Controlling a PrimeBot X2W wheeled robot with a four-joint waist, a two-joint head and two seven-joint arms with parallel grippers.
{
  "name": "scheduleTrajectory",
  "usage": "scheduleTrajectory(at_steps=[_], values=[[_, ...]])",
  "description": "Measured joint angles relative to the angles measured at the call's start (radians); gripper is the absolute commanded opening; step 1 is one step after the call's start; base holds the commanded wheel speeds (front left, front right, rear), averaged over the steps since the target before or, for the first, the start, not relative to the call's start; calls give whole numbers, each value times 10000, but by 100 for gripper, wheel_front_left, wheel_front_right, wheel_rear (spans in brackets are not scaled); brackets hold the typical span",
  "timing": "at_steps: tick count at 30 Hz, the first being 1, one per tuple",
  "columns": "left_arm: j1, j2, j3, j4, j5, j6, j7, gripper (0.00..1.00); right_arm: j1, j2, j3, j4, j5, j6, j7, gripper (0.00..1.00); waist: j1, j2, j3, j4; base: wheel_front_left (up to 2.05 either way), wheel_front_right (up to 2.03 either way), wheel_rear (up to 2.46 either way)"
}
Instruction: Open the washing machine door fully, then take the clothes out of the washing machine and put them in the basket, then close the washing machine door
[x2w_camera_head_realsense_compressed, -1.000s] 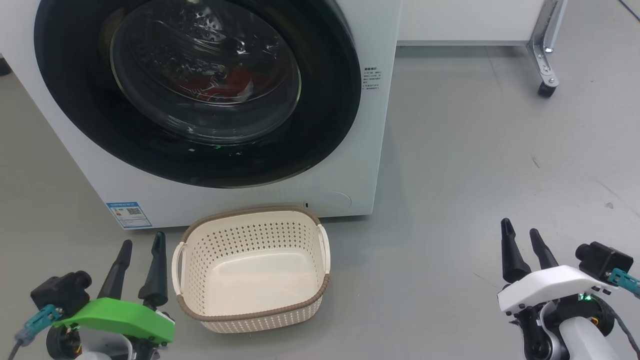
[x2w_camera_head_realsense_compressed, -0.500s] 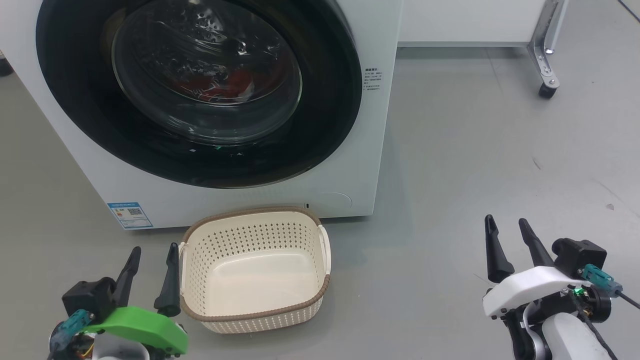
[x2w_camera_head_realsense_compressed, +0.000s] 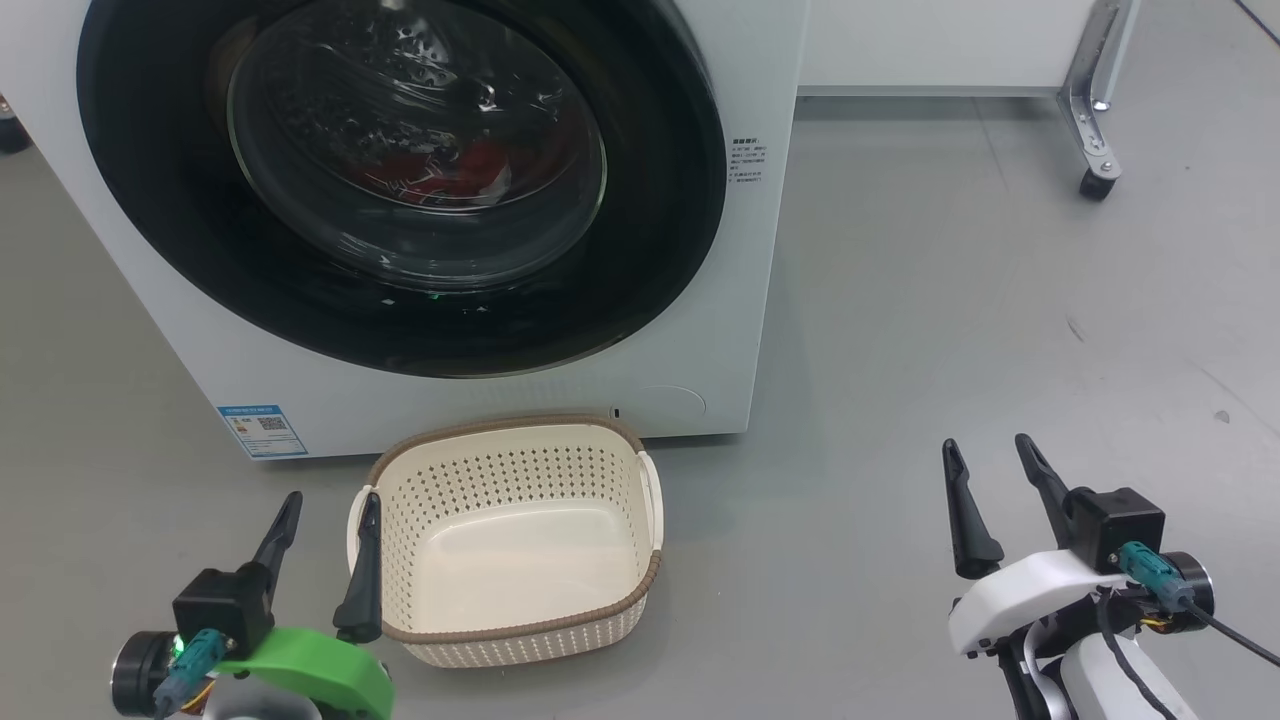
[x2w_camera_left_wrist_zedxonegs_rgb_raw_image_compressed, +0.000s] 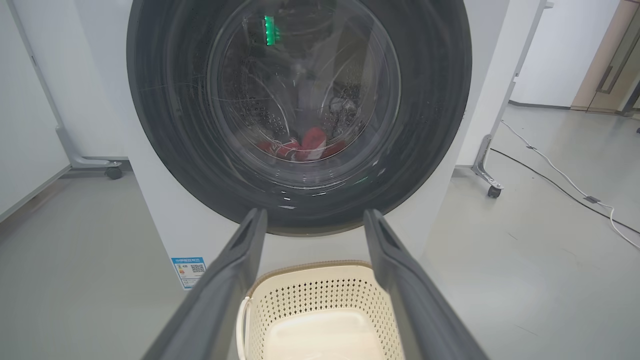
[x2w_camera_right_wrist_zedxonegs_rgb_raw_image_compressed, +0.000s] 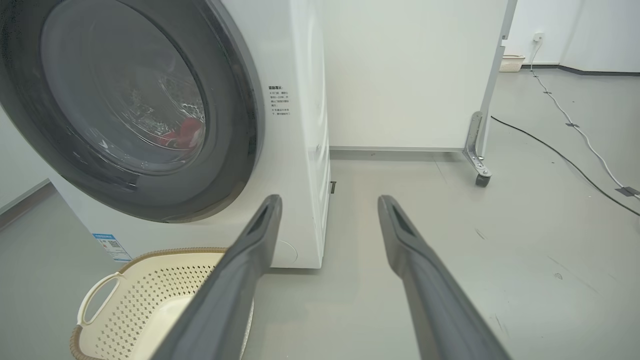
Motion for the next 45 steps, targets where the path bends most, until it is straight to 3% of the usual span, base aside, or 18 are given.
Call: scheduleTrajectory(at_steps=[12, 35, 36, 37, 38, 39, 45], values=[[-4, -167, 238, 499, 587, 424, -219, 100, -5, 138, -90, 153, -840, -90, -217, 100, 0, 0, -3, -8, 0, 0, 0], [-46, -337, 364, 807, 629, 499, -219, 100, 2, 324, -575, 380, -855, -148, -219, 100, 0, 0, -17, -29, 0, 0, 0], [-48, -343, 366, 815, 642, 499, -219, 100, 2, 328, -587, 385, -857, -127, -219, 84, 0, 0, -17, -29, 0, 0, 0], [-49, -349, 368, 828, 656, 499, -219, 100, 2, 330, -593, 389, -859, -98, -217, 50, 0, 0, -17, -29, 0, 0, 0], [-51, -353, 370, 840, 656, 499, -219, 100, 2, 336, -598, 395, -869, -77, -217, 7, 0, 0, -17, -29, 0, 0, 0], [-53, -353, 374, 849, 656, 499, -219, 100, 2, 343, -602, 410, -871, -75, -219, 0, 0, 0, -17, -29, 0, 0, 0], [-60, -360, 393, 888, 686, 508, -219, 100, 2, 376, -631, 502, -905, -15, -219, 0, 0, 0, -24, -33, 0, 0, 0]])
